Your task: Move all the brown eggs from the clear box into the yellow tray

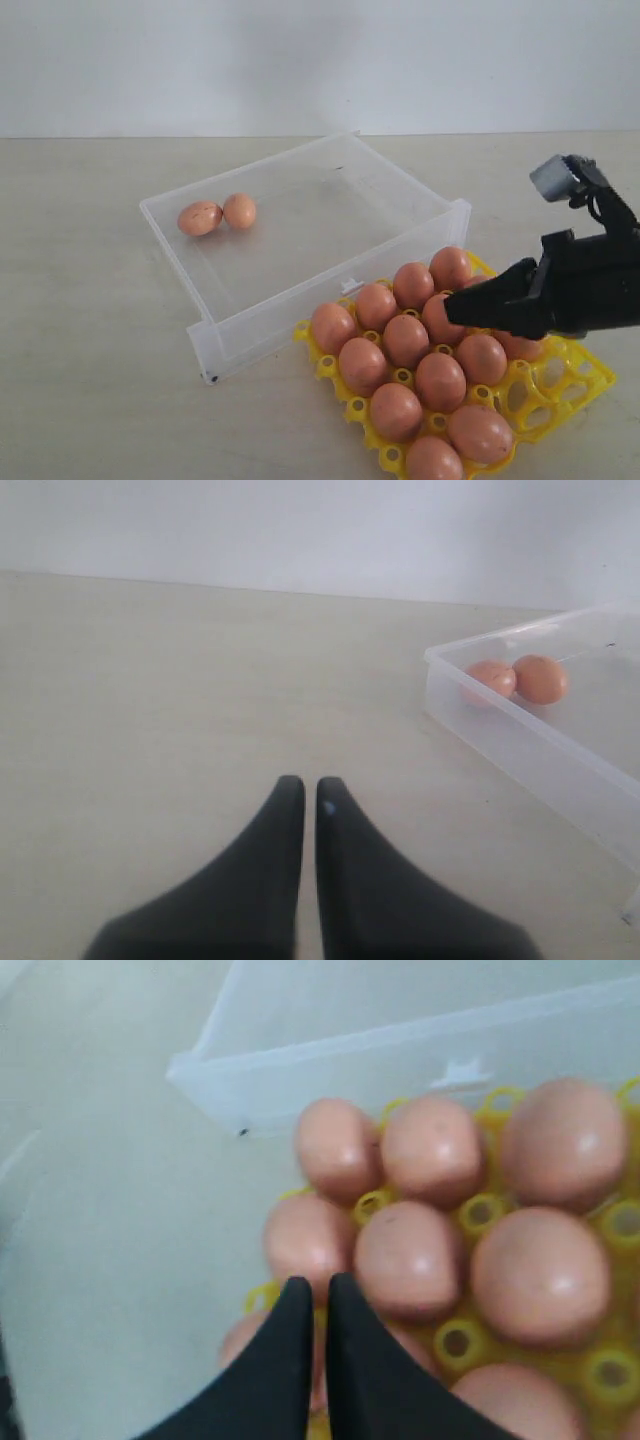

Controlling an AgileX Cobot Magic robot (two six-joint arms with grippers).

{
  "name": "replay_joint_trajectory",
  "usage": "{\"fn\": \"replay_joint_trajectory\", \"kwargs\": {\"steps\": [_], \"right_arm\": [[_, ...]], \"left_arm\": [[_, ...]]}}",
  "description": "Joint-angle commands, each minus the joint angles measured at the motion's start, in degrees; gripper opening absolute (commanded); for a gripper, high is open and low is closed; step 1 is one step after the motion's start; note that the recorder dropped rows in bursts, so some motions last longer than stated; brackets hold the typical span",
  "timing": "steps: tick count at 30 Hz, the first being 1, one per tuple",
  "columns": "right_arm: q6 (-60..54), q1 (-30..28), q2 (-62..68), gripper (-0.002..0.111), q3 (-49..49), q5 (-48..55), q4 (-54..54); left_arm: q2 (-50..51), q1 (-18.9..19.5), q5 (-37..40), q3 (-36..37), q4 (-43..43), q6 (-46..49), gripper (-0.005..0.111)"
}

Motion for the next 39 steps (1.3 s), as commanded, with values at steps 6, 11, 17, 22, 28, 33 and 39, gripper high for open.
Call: {"fn": "replay_joint_trajectory", "kwargs": {"steps": [6,11,17,22,28,33,39], "right_arm": [[-29.0,20.7,-13.0,0.000,-2.3,75.1,18.8],[-81.6,23.2,-8.0,0.000,-14.6,104.9,81.4],[-101.4,23.2,-6.1,0.000,-17.2,106.6,106.2],[-105.1,23.2,-1.1,0.000,-17.2,110.9,108.6],[-107.8,23.2,3.2,0.000,-17.2,110.1,111.6],[-108.9,23.2,5.3,0.000,-17.2,107.1,111.7],[-109.2,23.2,7.2,0.000,-17.2,105.2,111.7]], "left_arm": [[-0.2,0.2,-0.2,0.1,-0.1,-0.1,0.004],[-0.2,0.2,-0.2,0.1,-0.1,-0.1,0.004],[-0.2,0.2,-0.2,0.1,-0.1,-0.1,0.004],[-0.2,0.2,-0.2,0.1,-0.1,-0.1,0.004],[-0.2,0.2,-0.2,0.1,-0.1,-0.1,0.004],[-0.2,0.2,-0.2,0.1,-0.1,-0.1,0.004],[-0.2,0.2,-0.2,0.1,-0.1,-0.1,0.004]]}}
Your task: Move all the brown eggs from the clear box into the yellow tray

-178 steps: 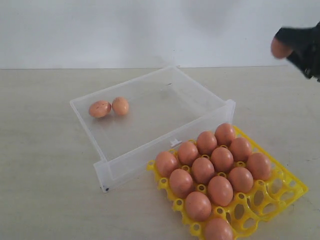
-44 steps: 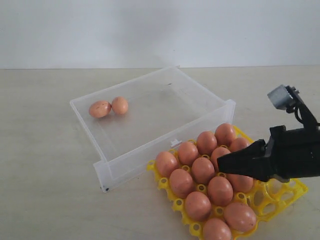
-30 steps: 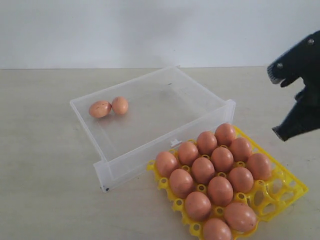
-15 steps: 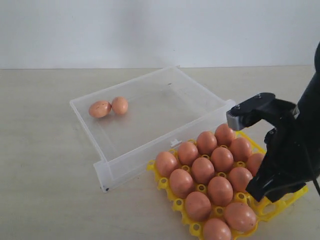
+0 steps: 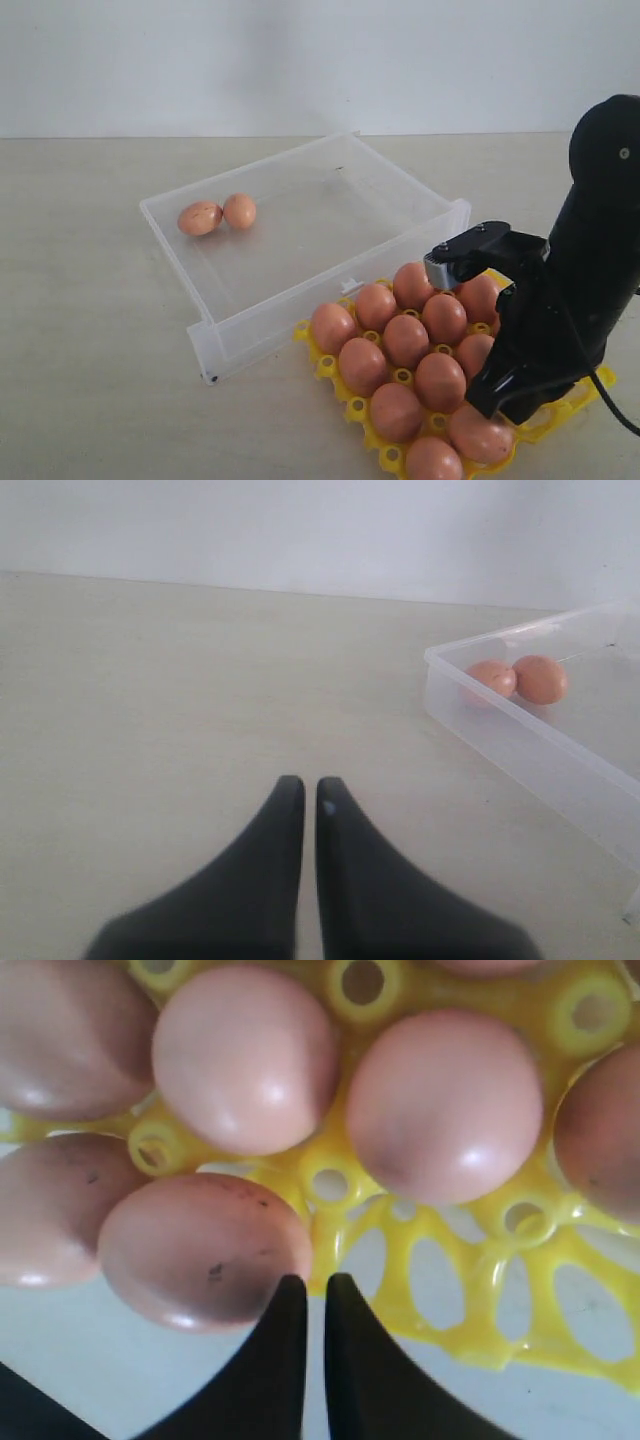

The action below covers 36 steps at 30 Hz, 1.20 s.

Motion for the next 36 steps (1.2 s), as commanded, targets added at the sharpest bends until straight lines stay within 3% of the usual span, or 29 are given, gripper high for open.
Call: {"fn": "replay_joint_trajectory", "kwargs": {"steps": [1,23,27,31,33,36], "right_arm": [[-0.7,-0.1,1.0,0.000,-0.3,-1.5,0.1],[-2.1,-0.1,0.4,0.000,-1.0,-5.9,0.3],[-2.3,-0.1,-2.9,0.000,-5.0,-1.2,0.3],[-2.4,-0.1,-5.0,0.000,-11.2,-11.0,0.8],[-0.3,-0.1,-2.6,0.000,-15.6,-15.9,1.2],[1.6,-0.1,6.0,0.000,-24.5,-10.6,1.6]], "left_arm": [[-0.2,0.2,-0.2,0.1,-0.1,-0.1,0.004],[-0.2,0.2,-0.2,0.1,-0.1,-0.1,0.004],[-0.2,0.2,-0.2,0.1,-0.1,-0.1,0.004],[-0.2,0.2,-0.2,0.1,-0.1,-0.1,0.004],[-0.2,0.2,-0.2,0.1,-0.1,-0.1,0.004],[-0.2,0.2,-0.2,0.1,-0.1,-0.1,0.004]]}}
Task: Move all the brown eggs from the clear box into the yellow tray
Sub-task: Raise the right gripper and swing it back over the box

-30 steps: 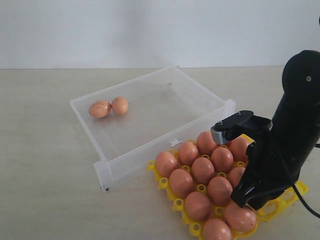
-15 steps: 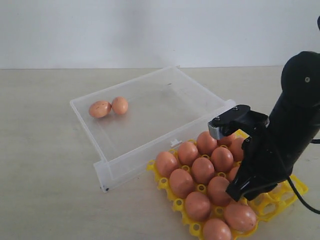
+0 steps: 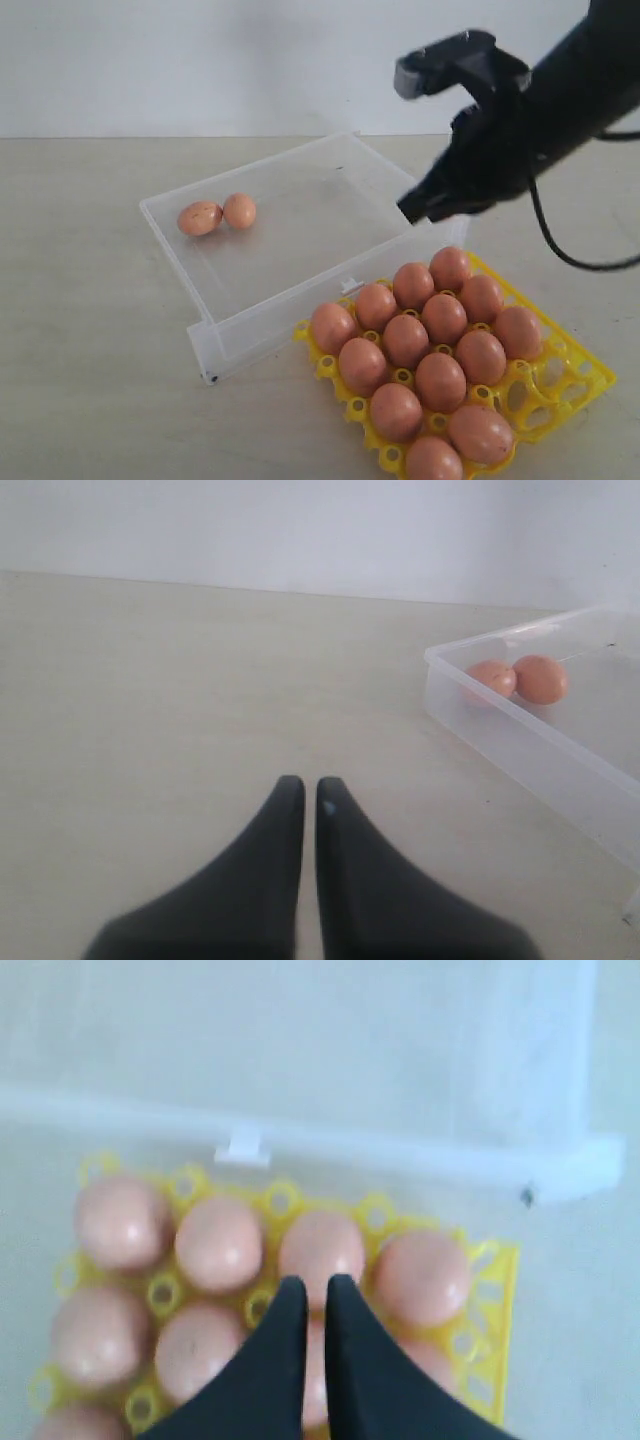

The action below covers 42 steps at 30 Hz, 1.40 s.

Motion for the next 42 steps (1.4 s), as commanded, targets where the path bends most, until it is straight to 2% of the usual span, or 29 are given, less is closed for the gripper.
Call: {"fn": "replay_joint_trajectory", "kwargs": {"steps": [1,2,4,7,9,11,13,16,19,21,25,27,42], "right_arm": [[1.7,-0.1,11.8,0.000,-13.1,5.8,1.1],[0.0,-0.1,19.8,0.000,-21.2,11.2,2.5],[-1.8,-0.1,27.6,0.000,-31.1,12.9,5.7],[-3.5,-0.9,34.9,0.000,-40.6,13.4,11.7],[-7.2,-4.1,40.5,0.000,-45.8,13.4,20.9],[-15.2,-9.3,46.8,0.000,-50.0,17.5,37.1],[-17.5,-11.4,50.7,0.000,-53.0,22.5,44.2],[-17.3,-10.4,53.6,0.000,-56.9,22.4,44.6],[-17.3,-7.1,54.4,0.004,-60.4,12.8,40.9],[-18.3,-5.6,54.4,0.014,-61.1,11.2,39.0],[-20.1,-3.1,54.4,0.043,-61.6,6.1,35.1],[-20.1,-2.2,54.6,0.051,-61.6,3.6,34.7],[-22.6,-1.6,54.4,0.053,-61.6,8.9,24.0]], "left_arm": [[-0.2,0.2,-0.2,0.1,-0.1,-0.1,0.004],[-0.2,0.2,-0.2,0.1,-0.1,-0.1,0.004],[-0.2,0.2,-0.2,0.1,-0.1,-0.1,0.004],[-0.2,0.2,-0.2,0.1,-0.1,-0.1,0.004],[-0.2,0.2,-0.2,0.1,-0.1,-0.1,0.004],[-0.2,0.2,-0.2,0.1,-0.1,-0.1,0.004],[-0.2,0.2,-0.2,0.1,-0.1,-0.1,0.004],[-0.2,0.2,-0.2,0.1,-0.1,-0.1,0.004],[-0.2,0.2,-0.2,0.1,-0.1,-0.1,0.004],[-0.2,0.2,-0.2,0.1,-0.1,-0.1,0.004],[-0.2,0.2,-0.2,0.1,-0.1,-0.1,0.004],[-0.2,0.2,-0.2,0.1,-0.1,-0.1,0.004],[-0.2,0.2,-0.2,0.1,-0.1,-0.1,0.004]]}}
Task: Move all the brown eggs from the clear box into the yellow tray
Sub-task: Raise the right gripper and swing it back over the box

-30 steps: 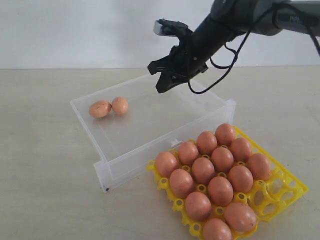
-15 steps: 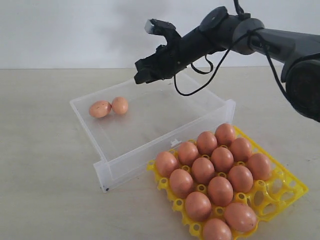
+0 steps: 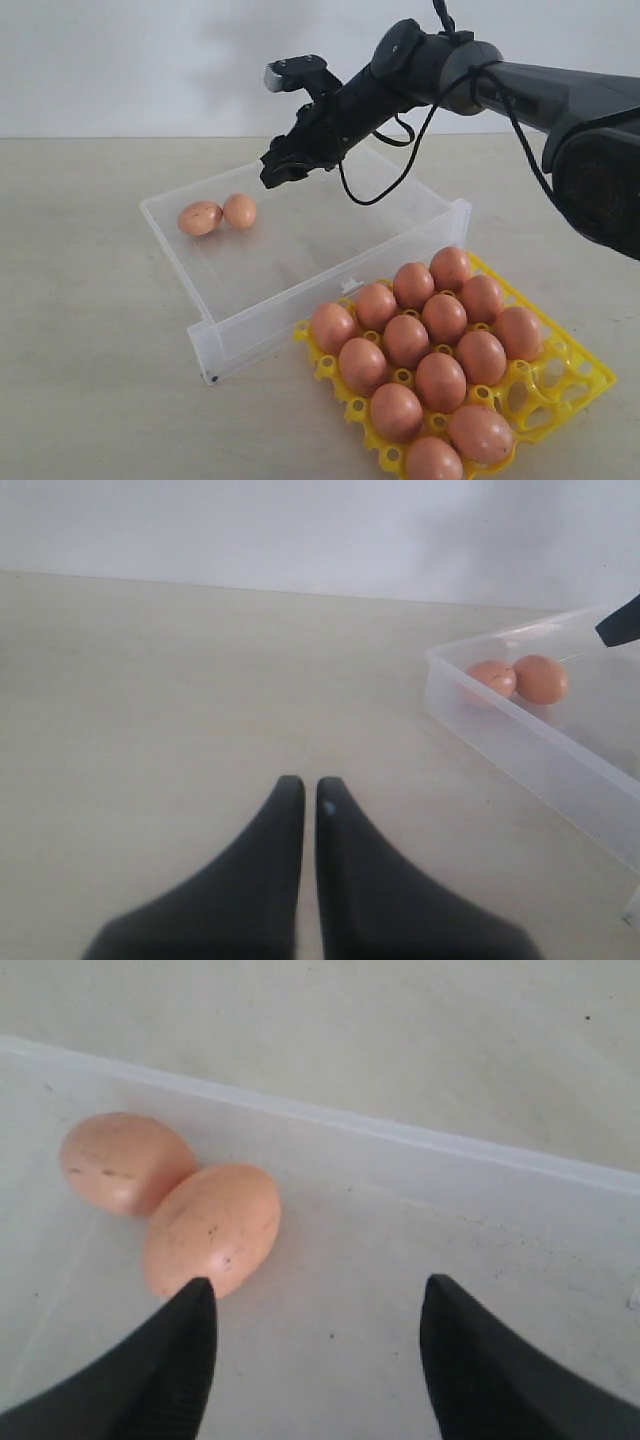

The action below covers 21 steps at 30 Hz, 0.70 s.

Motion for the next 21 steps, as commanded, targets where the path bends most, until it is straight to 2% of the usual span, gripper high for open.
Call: {"fn": "replay_joint_trajectory", "kwargs": {"steps": [1,5,7,10,18,21], "right_arm": [[-1.4,-0.8,-0.6,0.052,-0.4,3.4,-4.2],[7.9,-3.2,-2.8,0.050,-0.4,11.1,-11.0],[13.1,-4.9,-3.8,0.049,-0.4,20.0,-11.6],[18.8,-6.3,-5.4,0.050,2.0,21.2,-10.0],[7.6,-4.2,-6.2,0.050,9.7,21.2,-0.7],[3.3,-4.0,-6.2,0.050,11.2,19.9,7.1]], "left_arm": [[-0.2,0.2,-0.2,0.1,-0.1,-0.1,0.004],[-0.2,0.2,-0.2,0.1,-0.1,-0.1,0.004],[-0.2,0.2,-0.2,0.1,-0.1,-0.1,0.004],[-0.2,0.2,-0.1,0.1,-0.1,-0.1,0.004],[-0.2,0.2,-0.3,0.1,-0.1,-0.1,0.004],[-0.2,0.2,-0.3,0.1,-0.1,-0.1,0.004]]}}
